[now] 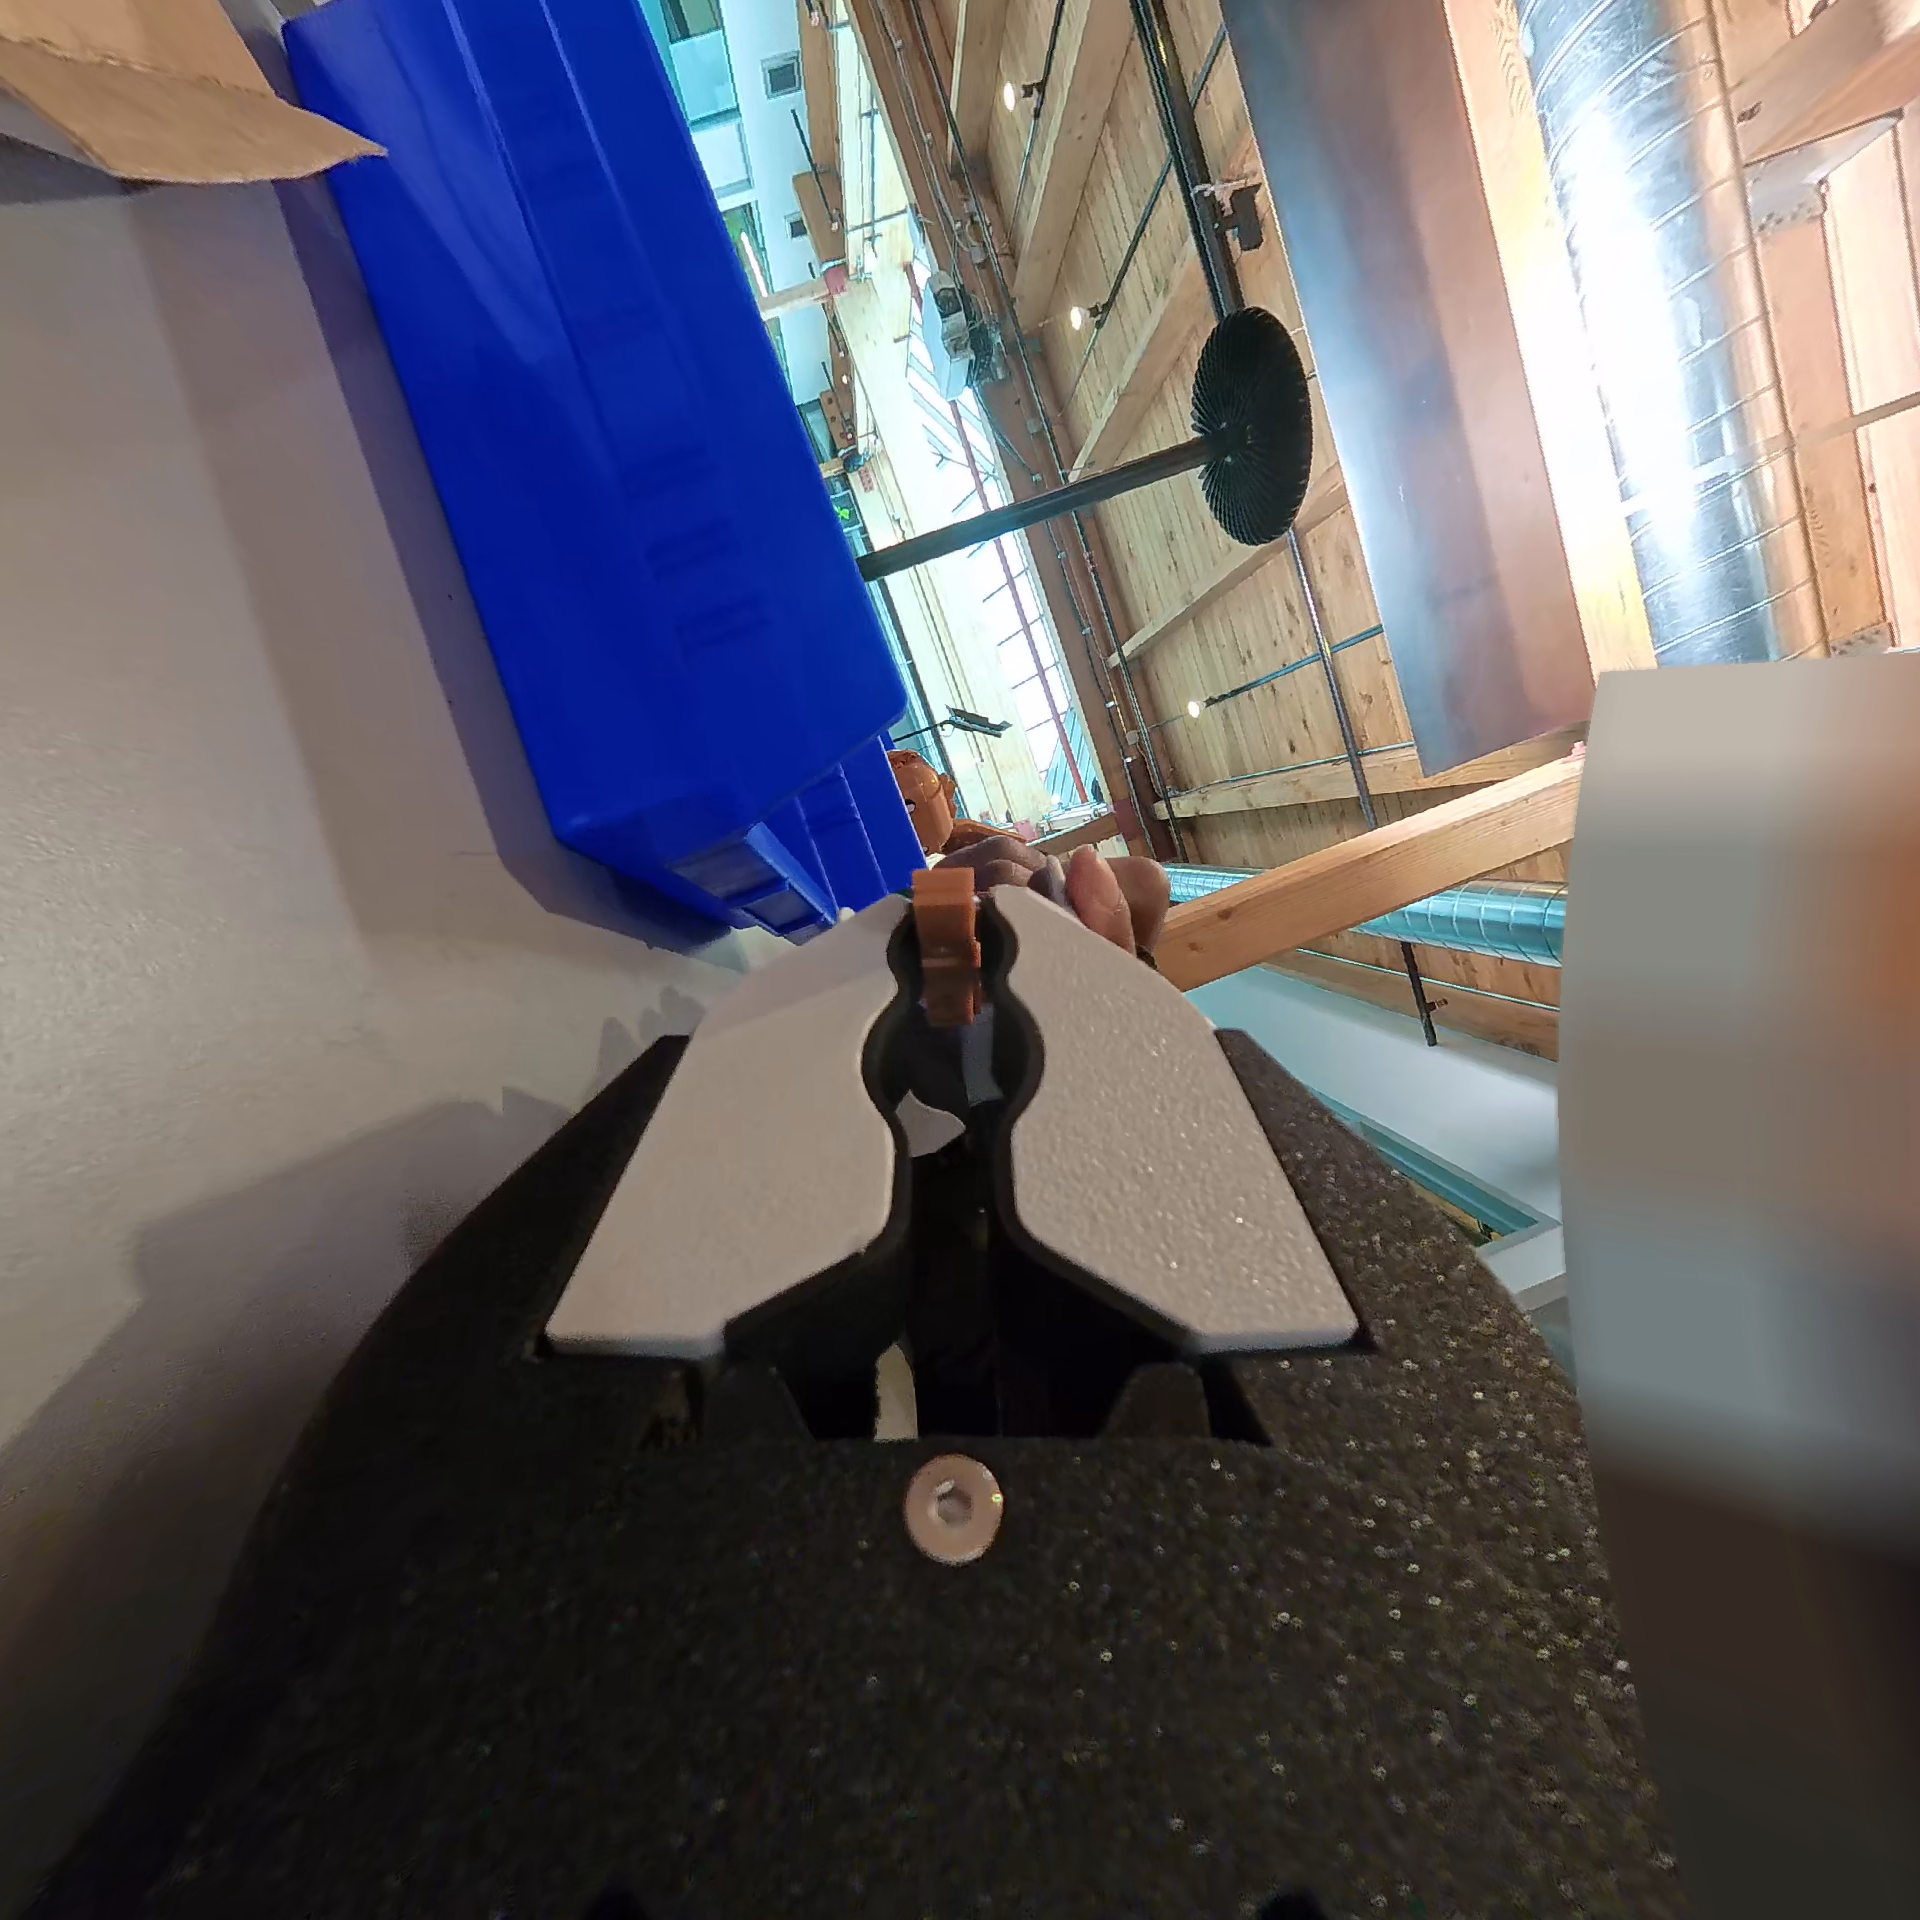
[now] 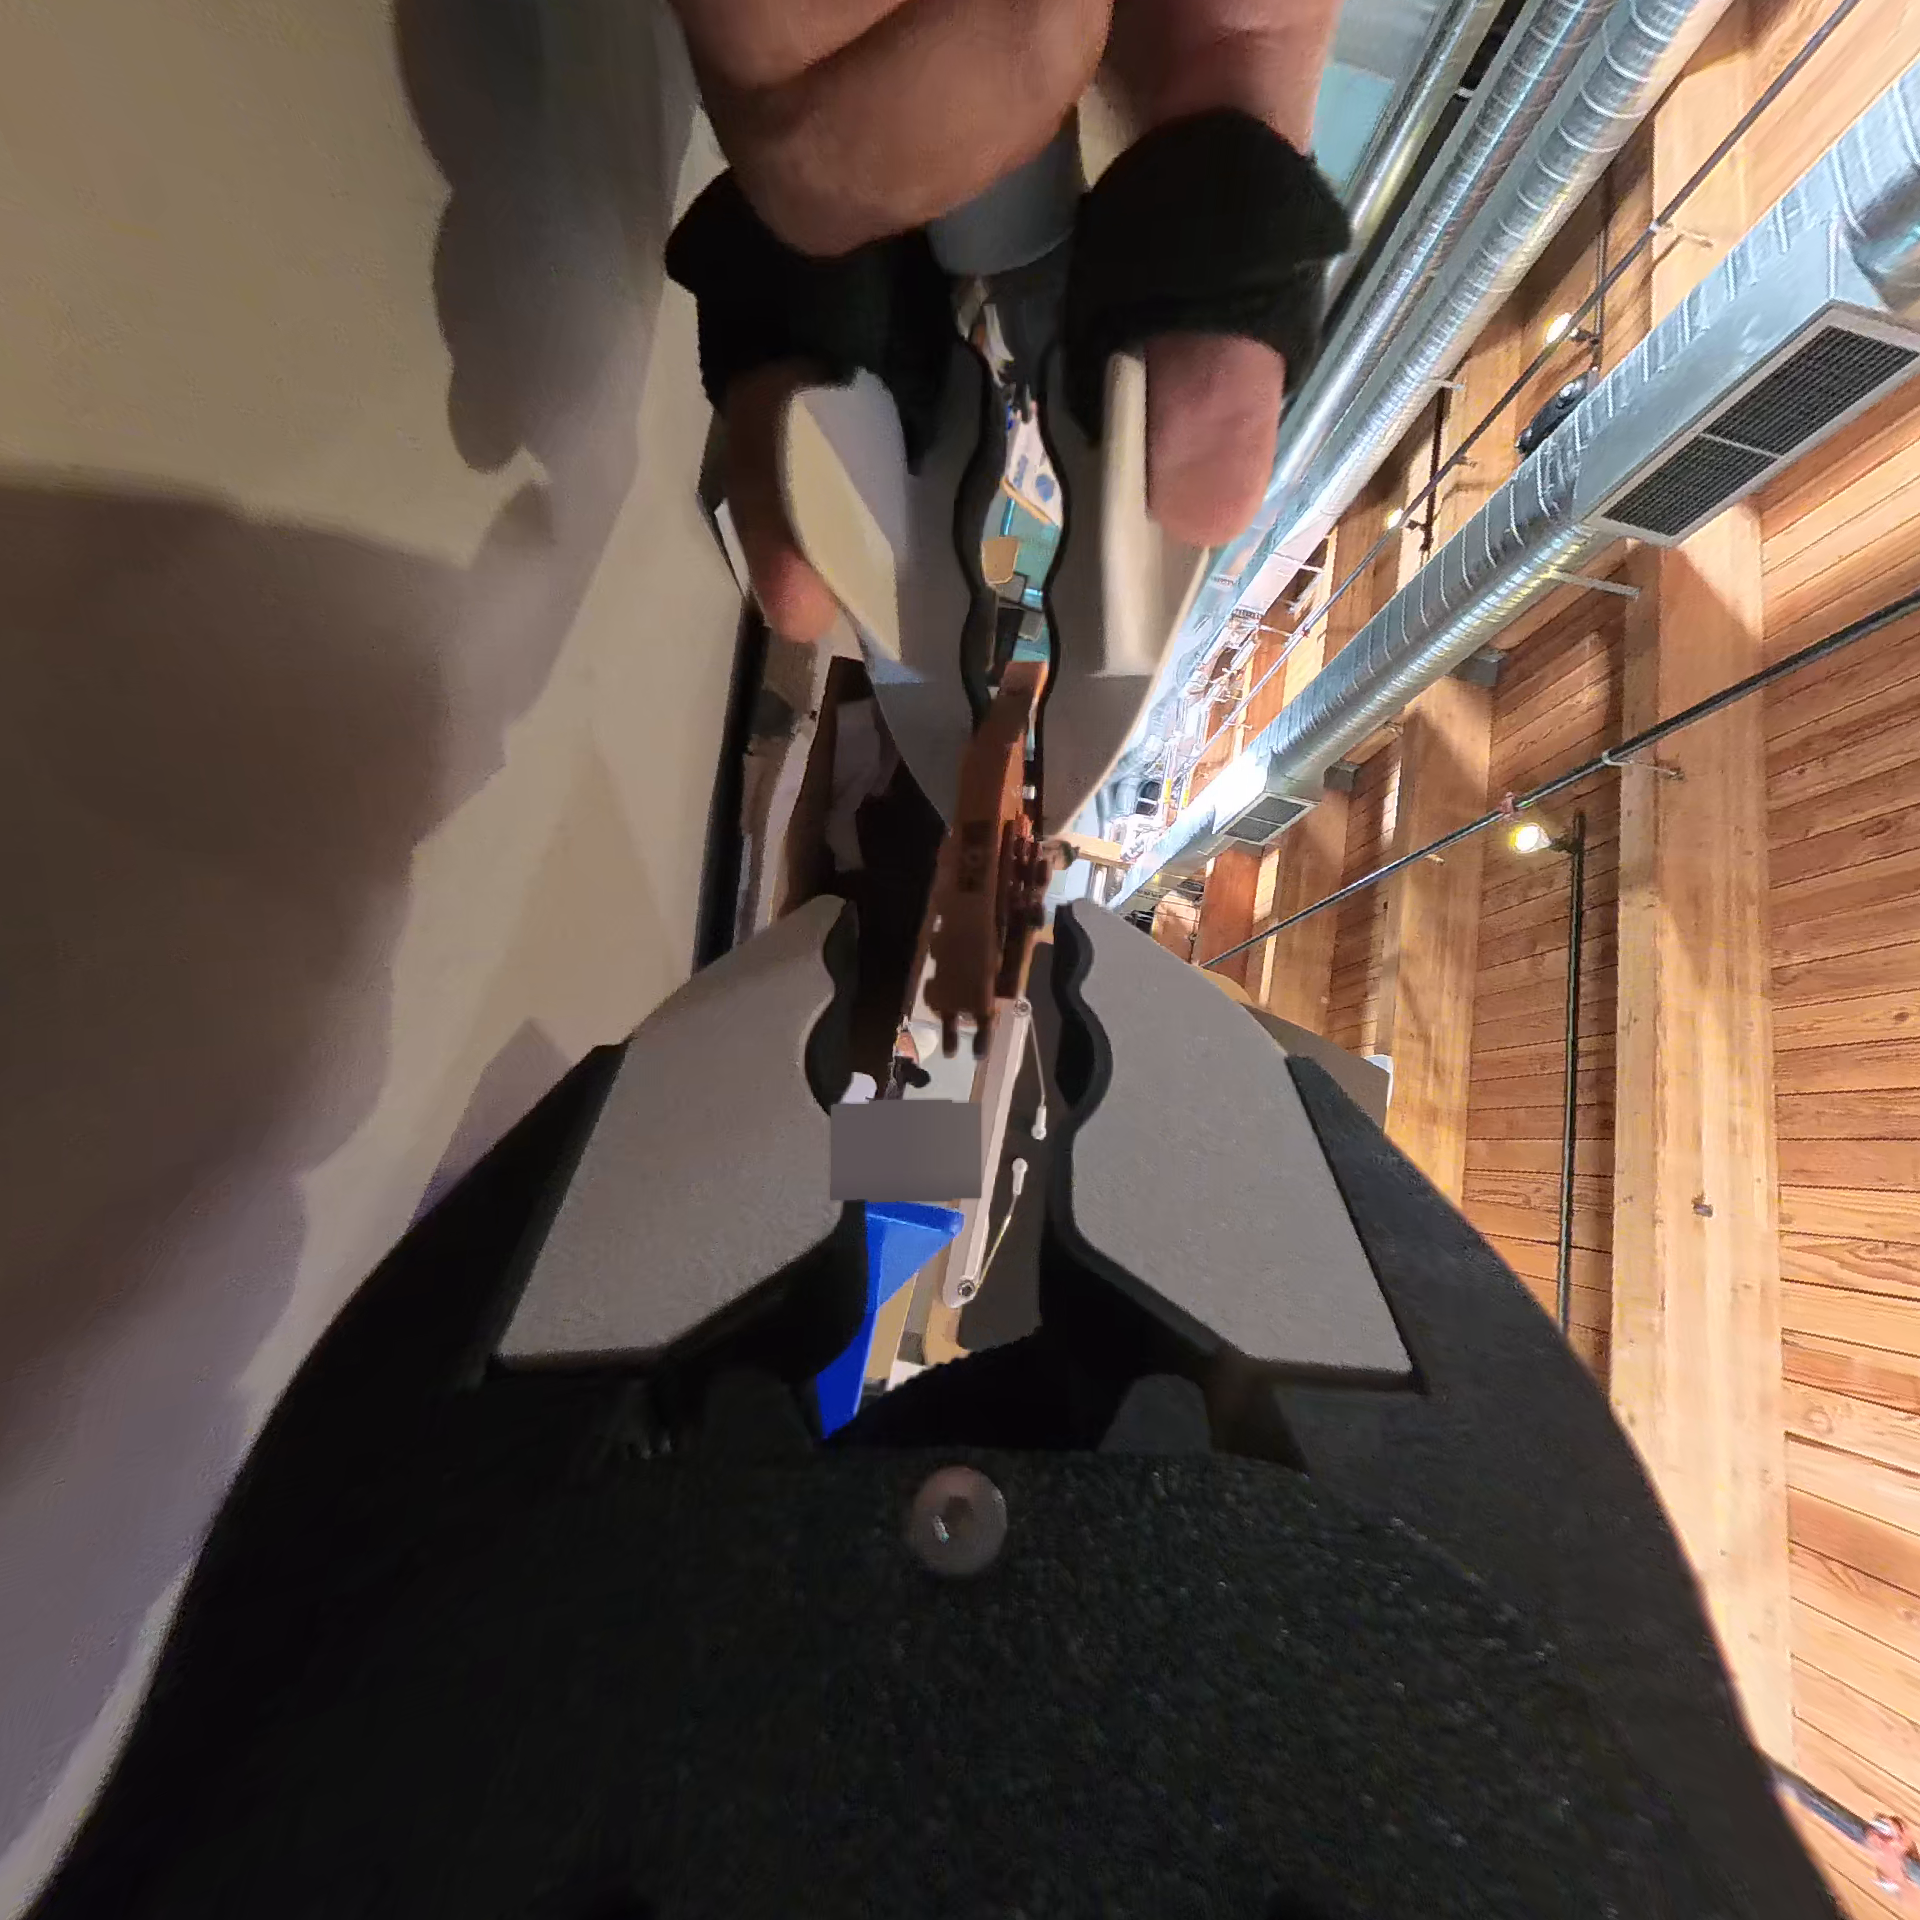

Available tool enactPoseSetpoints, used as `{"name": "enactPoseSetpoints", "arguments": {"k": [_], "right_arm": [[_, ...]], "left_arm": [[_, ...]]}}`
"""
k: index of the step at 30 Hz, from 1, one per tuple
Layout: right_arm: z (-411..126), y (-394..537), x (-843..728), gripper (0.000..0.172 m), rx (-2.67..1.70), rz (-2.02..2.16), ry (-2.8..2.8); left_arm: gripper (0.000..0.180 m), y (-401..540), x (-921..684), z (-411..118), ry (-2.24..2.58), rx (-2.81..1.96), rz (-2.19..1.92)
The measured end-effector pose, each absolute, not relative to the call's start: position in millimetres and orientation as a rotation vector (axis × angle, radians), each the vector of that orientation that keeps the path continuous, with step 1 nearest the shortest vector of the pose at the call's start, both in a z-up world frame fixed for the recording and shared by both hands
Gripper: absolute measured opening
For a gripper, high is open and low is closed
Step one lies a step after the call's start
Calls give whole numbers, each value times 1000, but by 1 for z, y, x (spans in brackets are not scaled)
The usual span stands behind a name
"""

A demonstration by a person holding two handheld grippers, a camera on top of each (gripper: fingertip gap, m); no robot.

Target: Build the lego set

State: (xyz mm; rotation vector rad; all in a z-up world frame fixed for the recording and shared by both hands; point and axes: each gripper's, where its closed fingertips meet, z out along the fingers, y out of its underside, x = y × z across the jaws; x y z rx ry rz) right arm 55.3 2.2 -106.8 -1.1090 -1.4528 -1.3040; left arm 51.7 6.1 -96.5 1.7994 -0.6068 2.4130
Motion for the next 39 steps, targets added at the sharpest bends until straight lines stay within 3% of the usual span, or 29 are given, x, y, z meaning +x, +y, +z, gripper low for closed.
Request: {"name": "enactPoseSetpoints", "arguments": {"k": [9,26,39], "right_arm": [[-102,5,55,20,-1049,-1367,-1431],[-97,6,58,19,-1068,-1402,-1413],[-96,7,53,19,-1042,-1407,-1420]], "left_arm": [[9,4,52,-97,-610,1798,2400],[18,-9,53,-93,-708,1755,2403],[14,-8,51,-93,-706,1757,2412]]}}
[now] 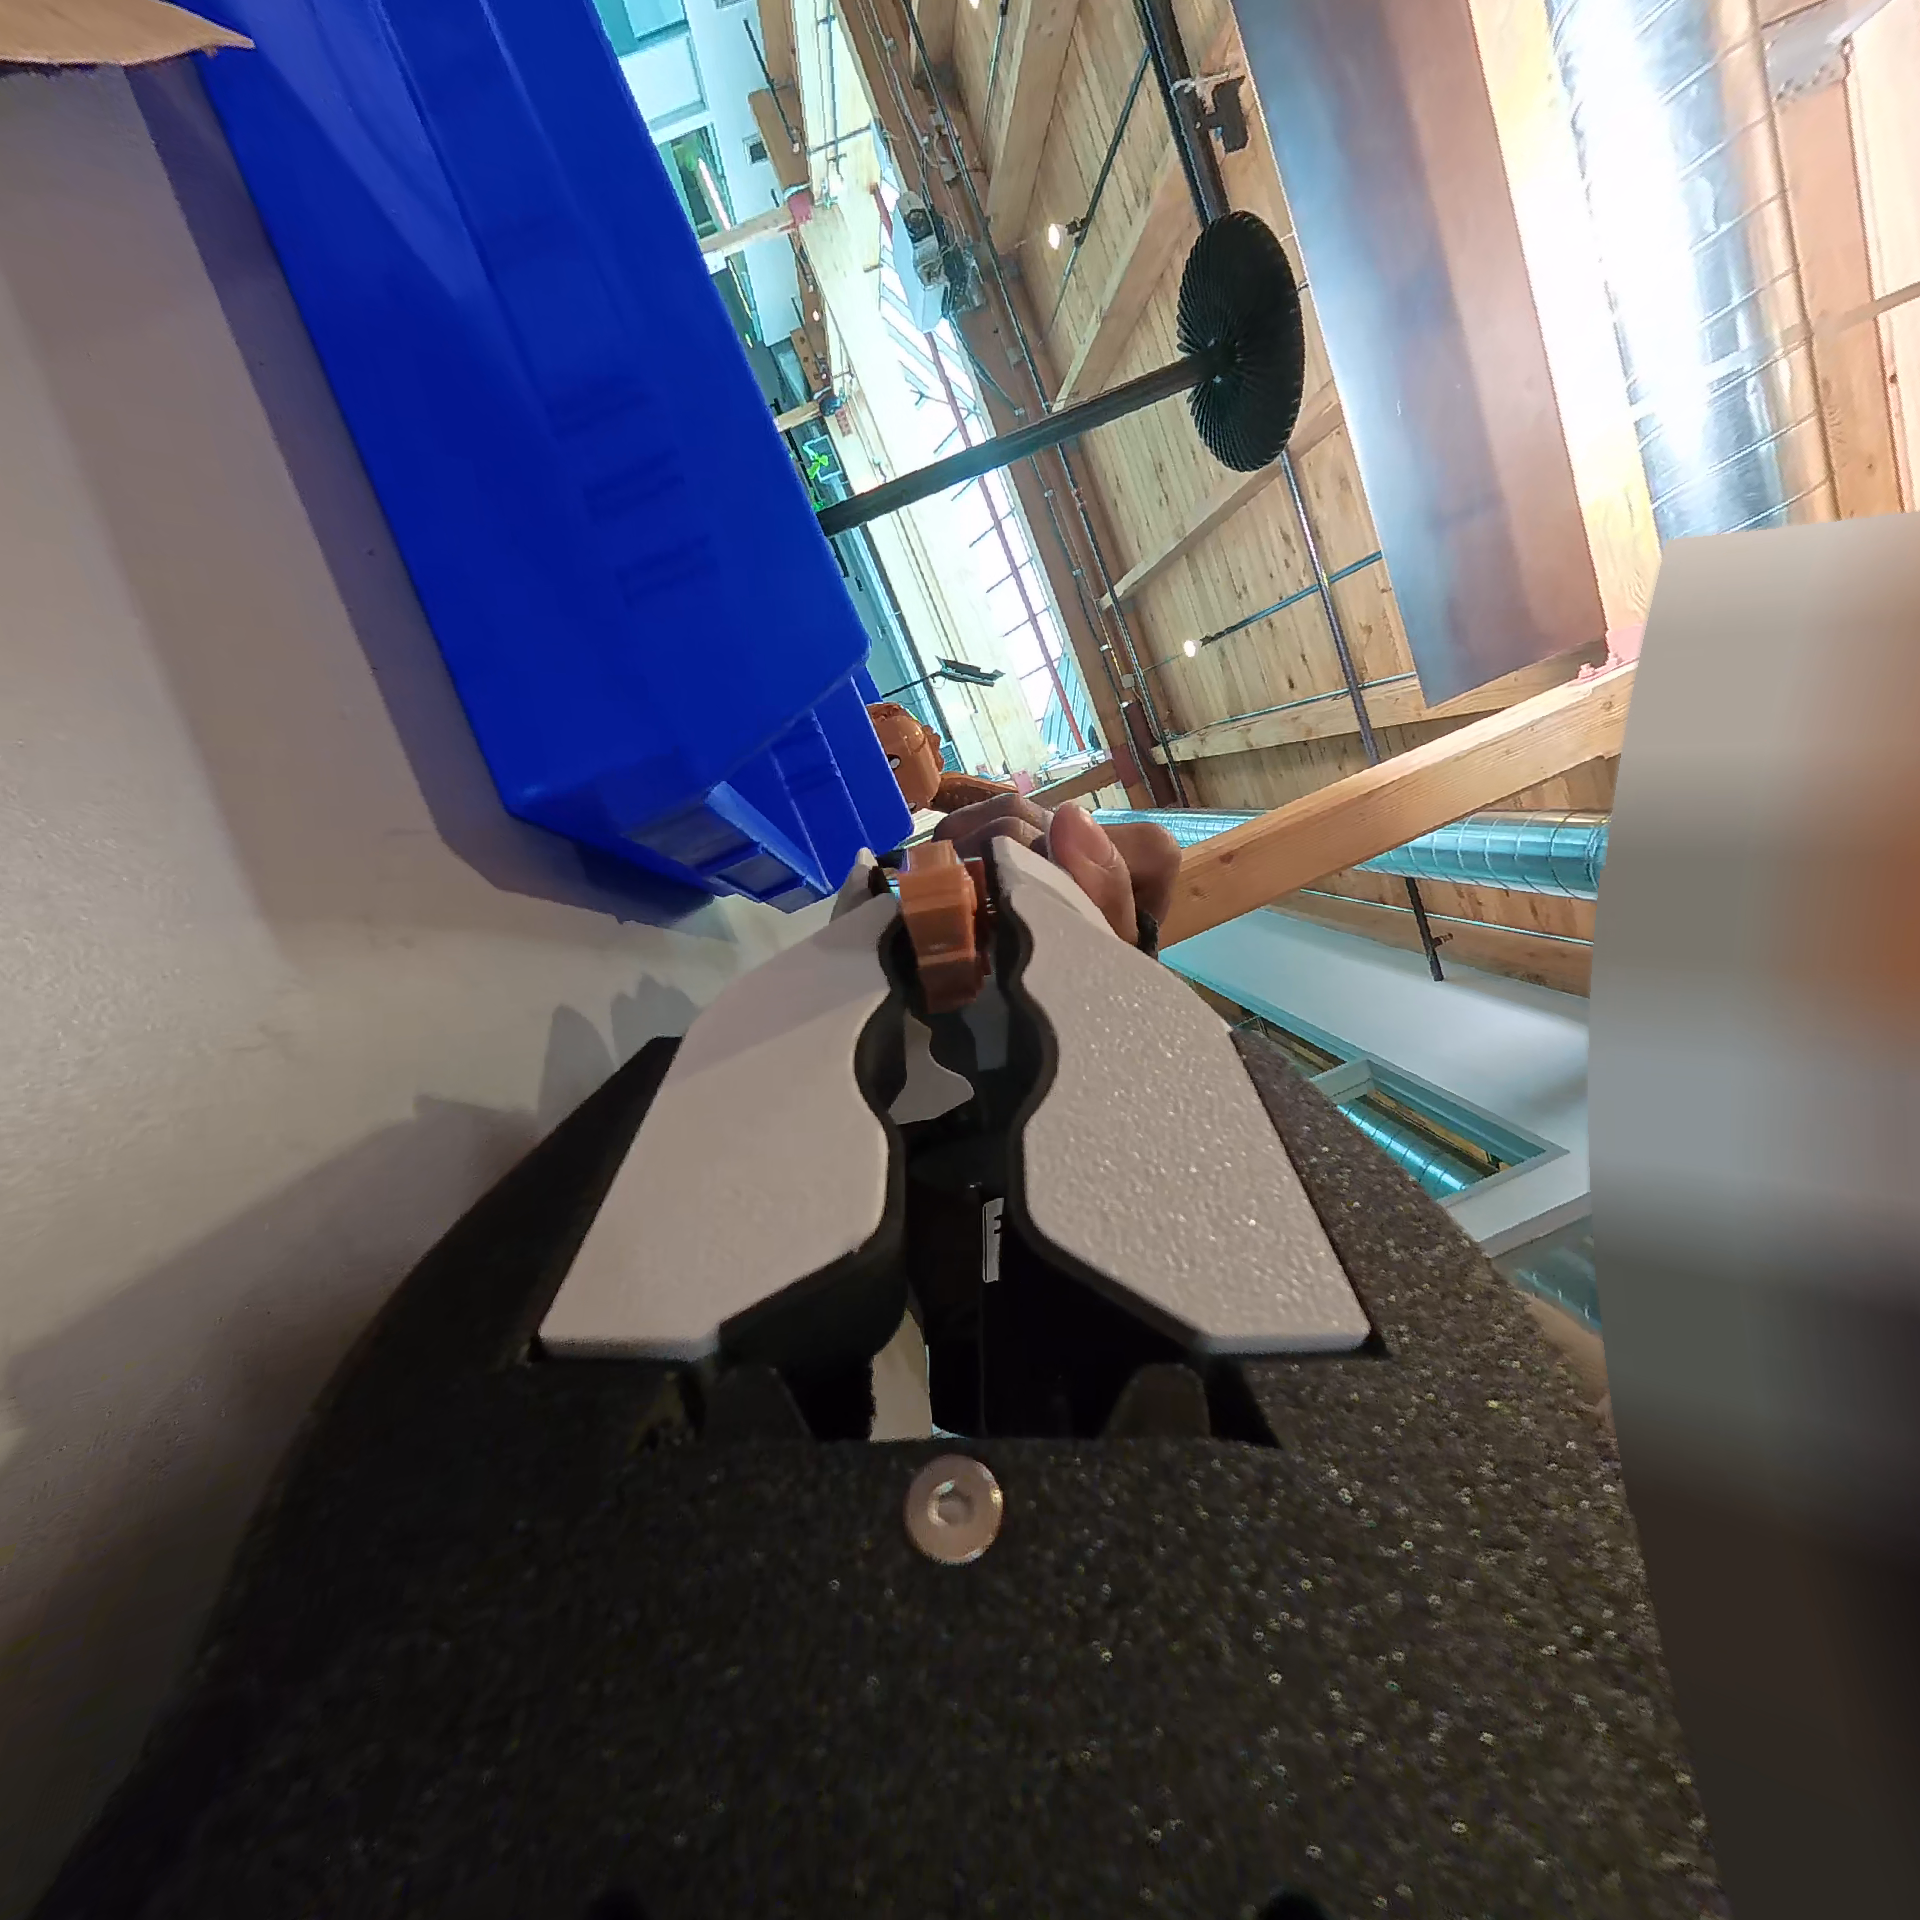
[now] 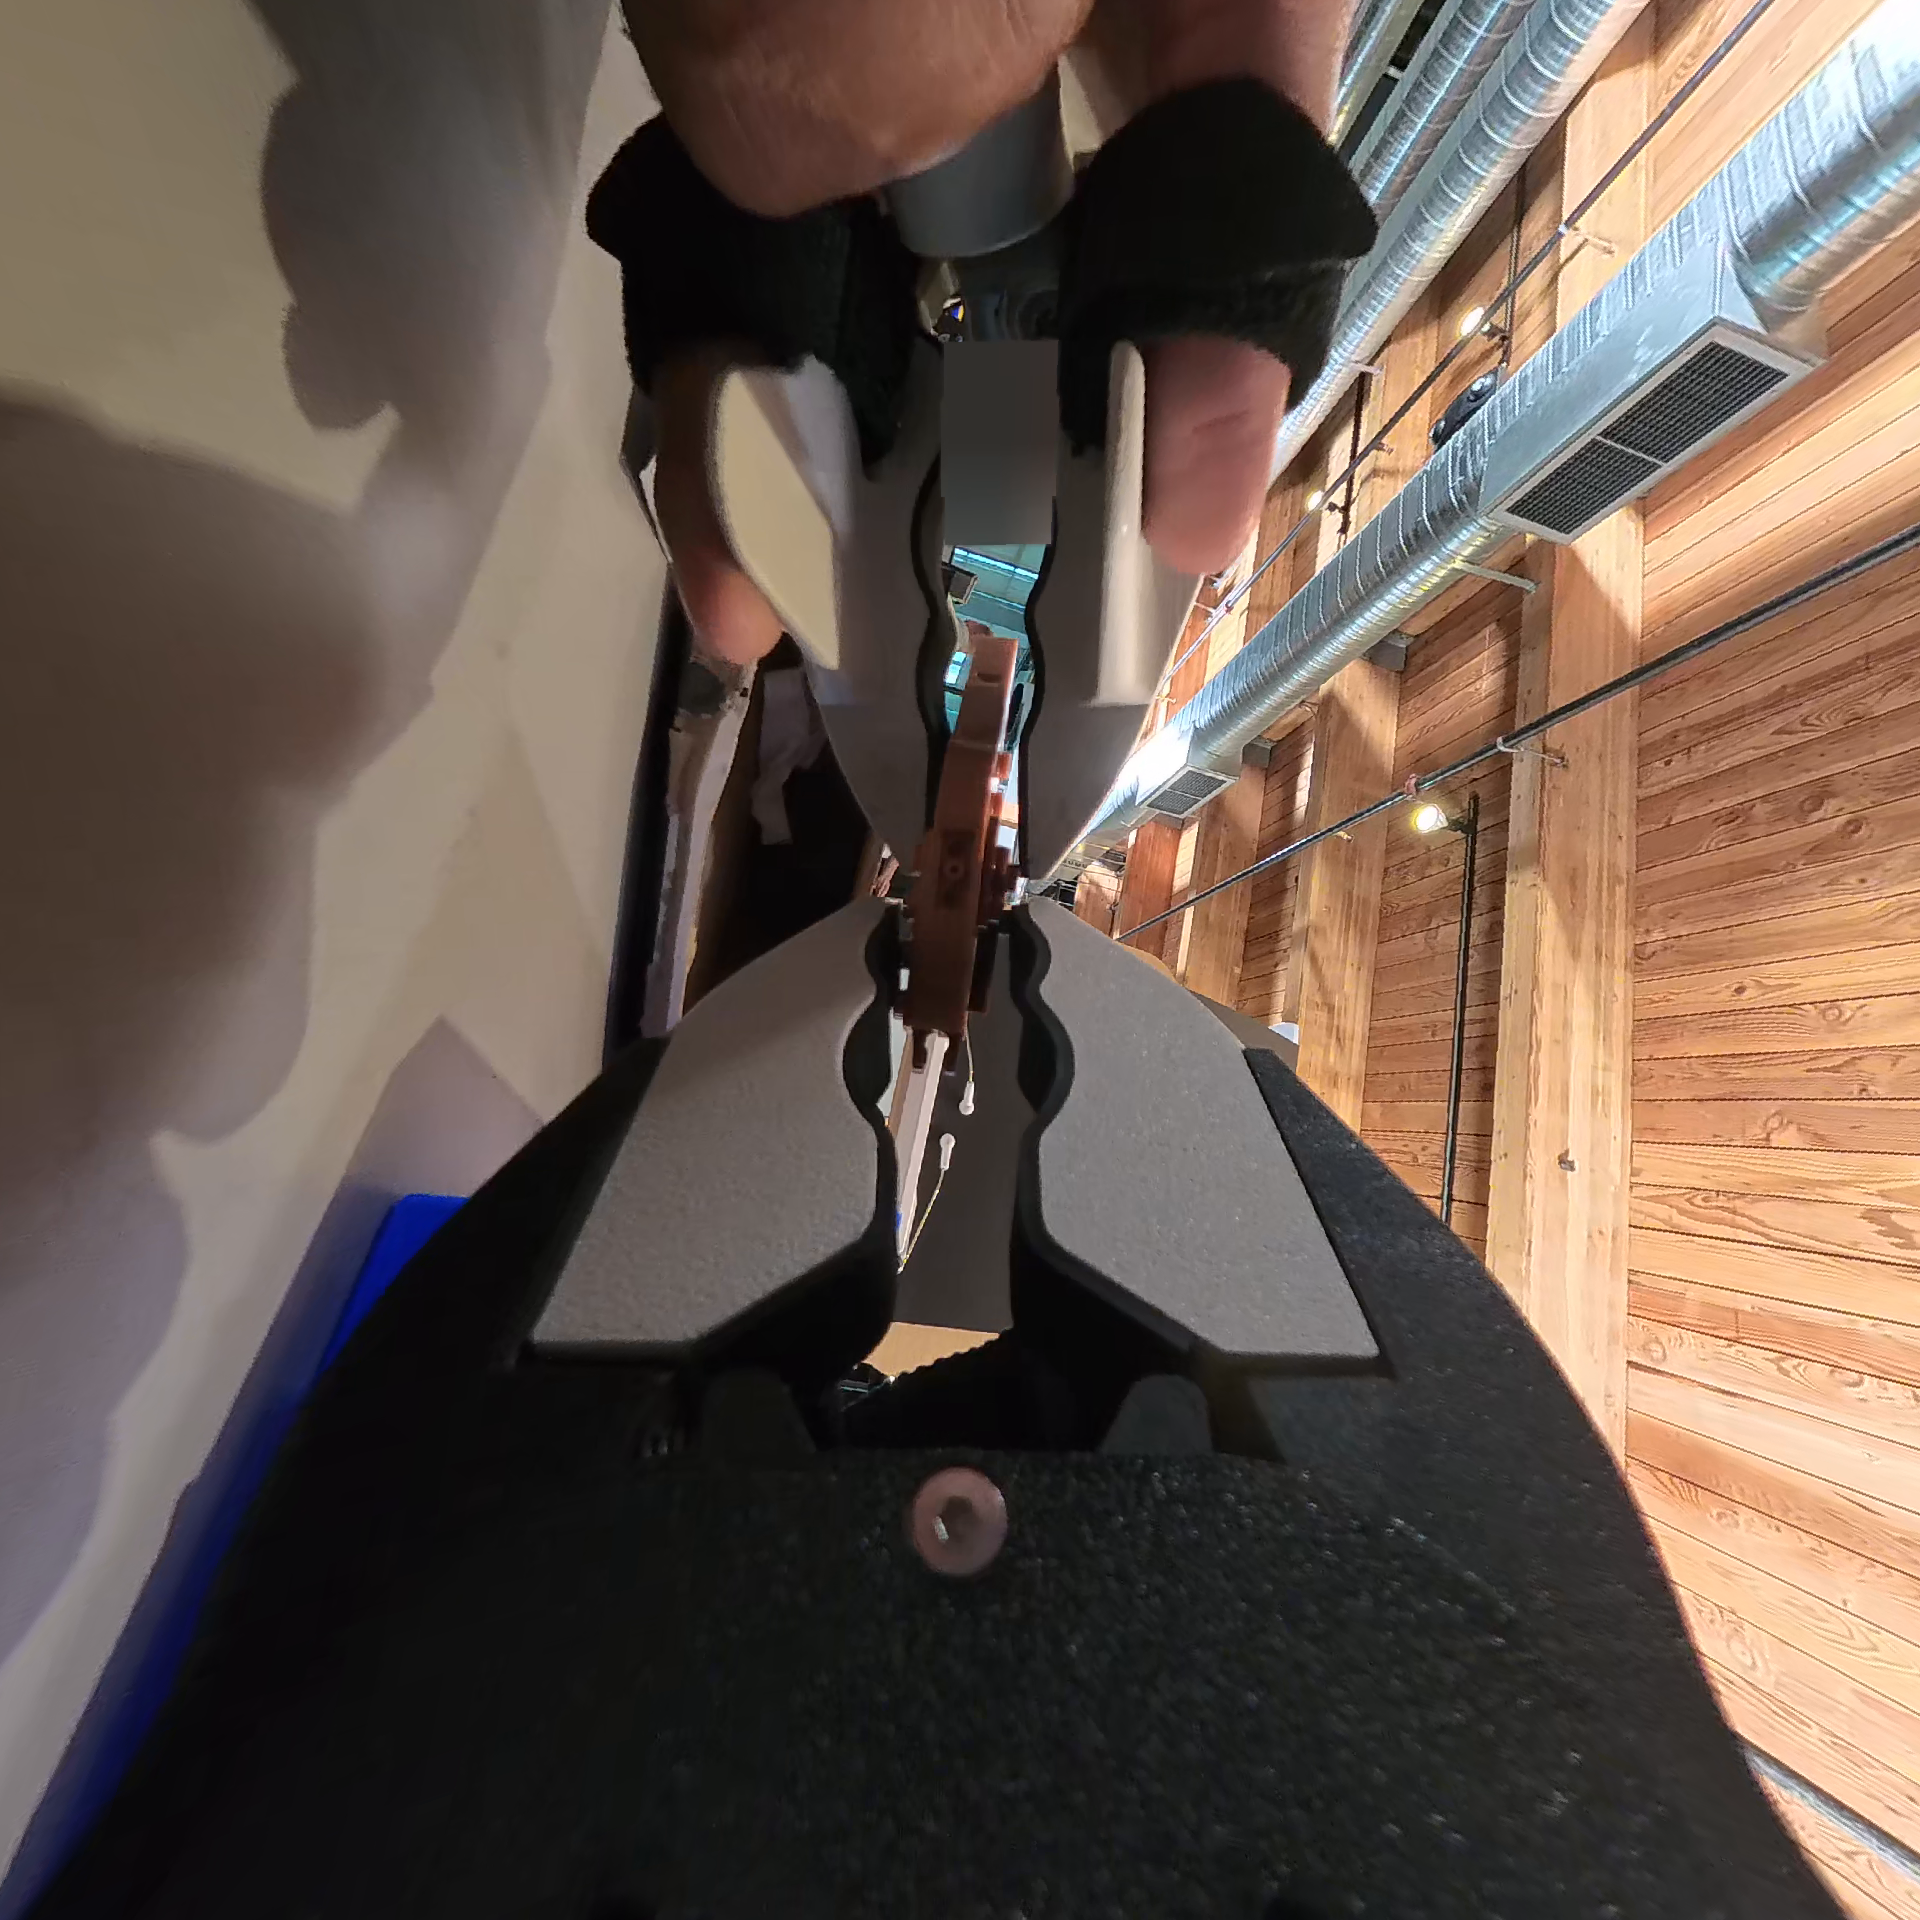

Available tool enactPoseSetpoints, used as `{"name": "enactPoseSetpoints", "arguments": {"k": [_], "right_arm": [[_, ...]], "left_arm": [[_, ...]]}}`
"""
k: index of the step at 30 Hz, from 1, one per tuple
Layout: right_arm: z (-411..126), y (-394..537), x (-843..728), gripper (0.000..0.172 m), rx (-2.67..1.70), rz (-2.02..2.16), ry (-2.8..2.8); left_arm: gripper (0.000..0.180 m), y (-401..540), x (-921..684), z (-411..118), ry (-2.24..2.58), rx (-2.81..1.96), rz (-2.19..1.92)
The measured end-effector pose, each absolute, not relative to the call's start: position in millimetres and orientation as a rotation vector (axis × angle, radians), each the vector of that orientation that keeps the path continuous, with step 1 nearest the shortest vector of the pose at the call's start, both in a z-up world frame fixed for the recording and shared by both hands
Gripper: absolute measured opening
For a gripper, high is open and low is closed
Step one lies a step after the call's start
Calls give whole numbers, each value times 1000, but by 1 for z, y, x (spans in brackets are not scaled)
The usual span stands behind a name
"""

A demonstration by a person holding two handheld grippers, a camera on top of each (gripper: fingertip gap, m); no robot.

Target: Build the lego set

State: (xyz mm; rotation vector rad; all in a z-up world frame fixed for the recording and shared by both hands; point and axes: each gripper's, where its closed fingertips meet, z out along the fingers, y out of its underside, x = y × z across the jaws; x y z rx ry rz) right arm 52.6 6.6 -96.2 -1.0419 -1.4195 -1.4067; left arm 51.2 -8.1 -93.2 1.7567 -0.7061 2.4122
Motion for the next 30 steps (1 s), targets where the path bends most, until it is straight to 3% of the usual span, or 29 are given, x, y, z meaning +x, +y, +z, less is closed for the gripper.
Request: {"name": "enactPoseSetpoints", "arguments": {"k": [22,27,30], "right_arm": [[-87,4,51,19,-1022,-1386,-1383],[-87,-2,55,30,-1237,-1106,-1307],[-90,-8,57,37,-1494,-720,-1173]], "left_arm": [[12,-11,47,-85,-840,1729,2482],[12,-8,47,-82,-867,1720,2520],[12,-1,47,-80,-852,1717,2545]]}}
